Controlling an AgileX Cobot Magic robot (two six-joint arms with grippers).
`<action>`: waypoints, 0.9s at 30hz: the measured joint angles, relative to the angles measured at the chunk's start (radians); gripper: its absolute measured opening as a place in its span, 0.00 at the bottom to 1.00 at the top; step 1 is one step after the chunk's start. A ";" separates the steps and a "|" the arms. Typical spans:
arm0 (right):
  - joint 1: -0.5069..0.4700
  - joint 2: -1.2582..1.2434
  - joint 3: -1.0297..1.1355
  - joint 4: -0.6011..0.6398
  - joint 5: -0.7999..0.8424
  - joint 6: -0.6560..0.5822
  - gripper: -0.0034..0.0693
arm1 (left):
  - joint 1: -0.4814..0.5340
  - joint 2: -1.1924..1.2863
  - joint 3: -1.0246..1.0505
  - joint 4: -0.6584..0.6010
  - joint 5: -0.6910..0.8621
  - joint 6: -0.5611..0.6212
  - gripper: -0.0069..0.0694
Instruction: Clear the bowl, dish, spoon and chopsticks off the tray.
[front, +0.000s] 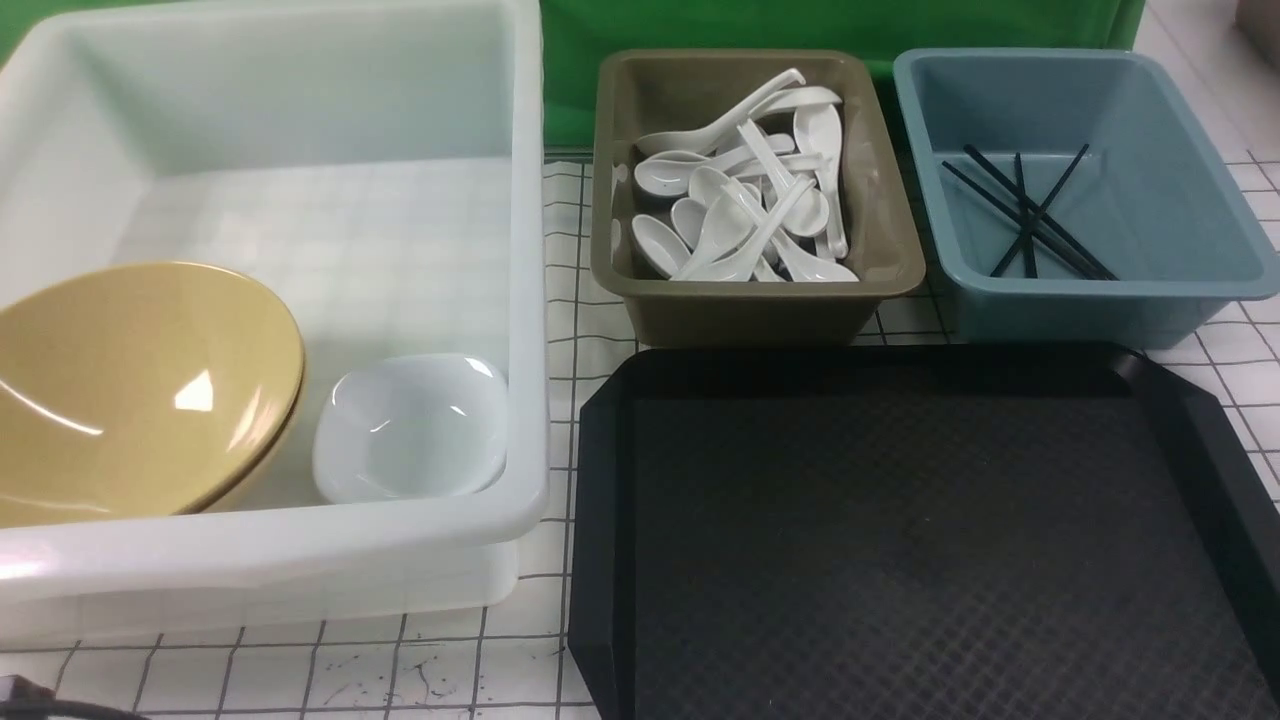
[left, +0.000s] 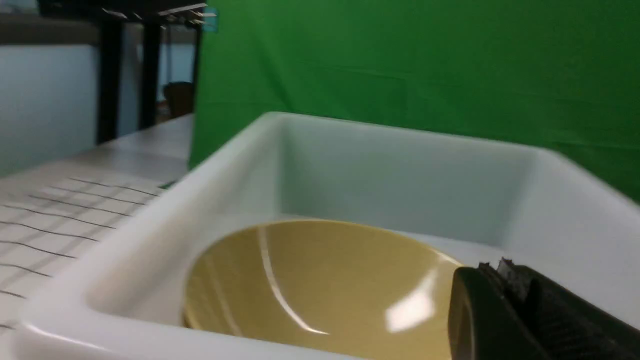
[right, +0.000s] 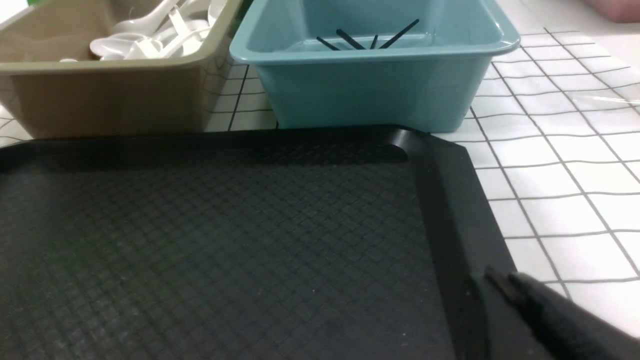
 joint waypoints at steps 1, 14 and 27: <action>0.000 0.000 0.000 0.000 0.000 0.000 0.16 | 0.000 0.000 0.000 0.044 -0.025 -0.085 0.08; 0.000 0.000 0.000 0.000 0.000 0.000 0.18 | -0.057 0.000 0.000 -0.893 0.092 0.993 0.08; 0.000 0.000 0.000 0.000 0.000 0.000 0.19 | -0.063 0.000 0.000 -1.661 0.312 1.862 0.08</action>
